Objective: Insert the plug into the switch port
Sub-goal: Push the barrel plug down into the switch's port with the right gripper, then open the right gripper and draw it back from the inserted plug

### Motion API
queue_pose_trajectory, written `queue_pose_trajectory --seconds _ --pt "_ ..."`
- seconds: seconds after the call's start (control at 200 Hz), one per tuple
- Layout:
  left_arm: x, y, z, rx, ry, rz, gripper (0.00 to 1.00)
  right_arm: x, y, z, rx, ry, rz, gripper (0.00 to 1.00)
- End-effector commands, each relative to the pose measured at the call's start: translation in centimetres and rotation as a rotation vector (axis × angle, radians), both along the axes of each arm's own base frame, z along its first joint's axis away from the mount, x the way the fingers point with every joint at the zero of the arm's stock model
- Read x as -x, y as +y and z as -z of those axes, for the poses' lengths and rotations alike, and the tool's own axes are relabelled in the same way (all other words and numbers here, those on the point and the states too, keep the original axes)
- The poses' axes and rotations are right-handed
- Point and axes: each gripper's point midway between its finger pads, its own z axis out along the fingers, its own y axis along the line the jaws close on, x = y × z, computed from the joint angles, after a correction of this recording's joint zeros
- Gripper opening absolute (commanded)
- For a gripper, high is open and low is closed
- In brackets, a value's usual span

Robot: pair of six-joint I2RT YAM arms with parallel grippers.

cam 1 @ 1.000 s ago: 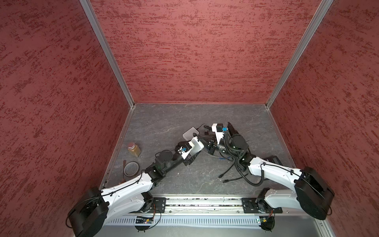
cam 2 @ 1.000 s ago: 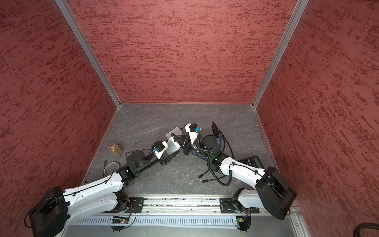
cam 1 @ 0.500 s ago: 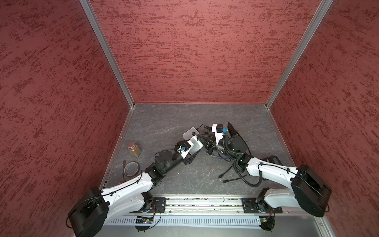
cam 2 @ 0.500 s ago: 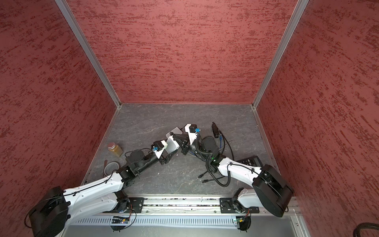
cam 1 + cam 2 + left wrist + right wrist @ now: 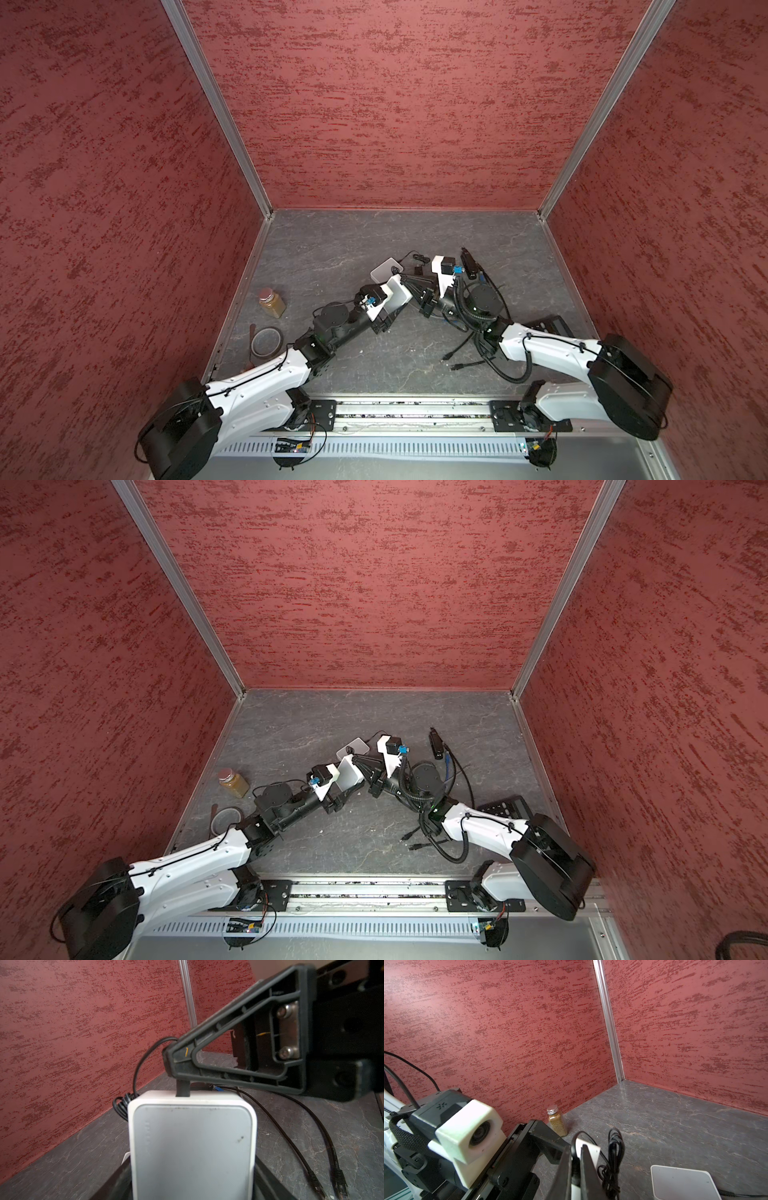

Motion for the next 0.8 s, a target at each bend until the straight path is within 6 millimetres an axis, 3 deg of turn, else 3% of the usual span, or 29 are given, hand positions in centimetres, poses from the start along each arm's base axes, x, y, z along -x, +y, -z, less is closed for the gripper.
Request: queue_pose_trajectory --seconds 0.0,0.21,0.336,0.466,0.696,0.711,0.791 --pt "3.3 2.6 -19.2 0.458 -0.473 0.031 0.0 3.7 0.8 13.3 0.335 0.316 -0.134 0.0" --pt "2.1 2.2 -17.6 0.411 -0.414 0.003 0.0 3.0 1.1 12.9 0.318 0.339 -0.112 0.0" --pt "-0.6 2.0 -13.4 0.317 -0.225 -0.088 0.0 1.5 1.3 11.8 0.315 0.348 -0.042 0.02" --pt "-2.9 3.2 -8.4 0.253 -0.038 -0.23 0.0 0.2 1.9 9.8 0.319 0.327 -0.014 0.04" --pt "-4.4 6.7 -2.9 0.164 0.212 -0.419 0.0 -2.2 3.4 5.5 0.312 0.271 0.017 0.13" --pt "-4.4 6.9 -2.6 0.161 0.23 -0.425 0.0 -2.4 3.6 6.3 0.329 0.286 0.018 0.15" --pt "-4.3 7.3 -1.0 0.137 0.342 -0.439 0.0 -3.2 3.5 6.4 0.343 0.306 0.031 0.2"
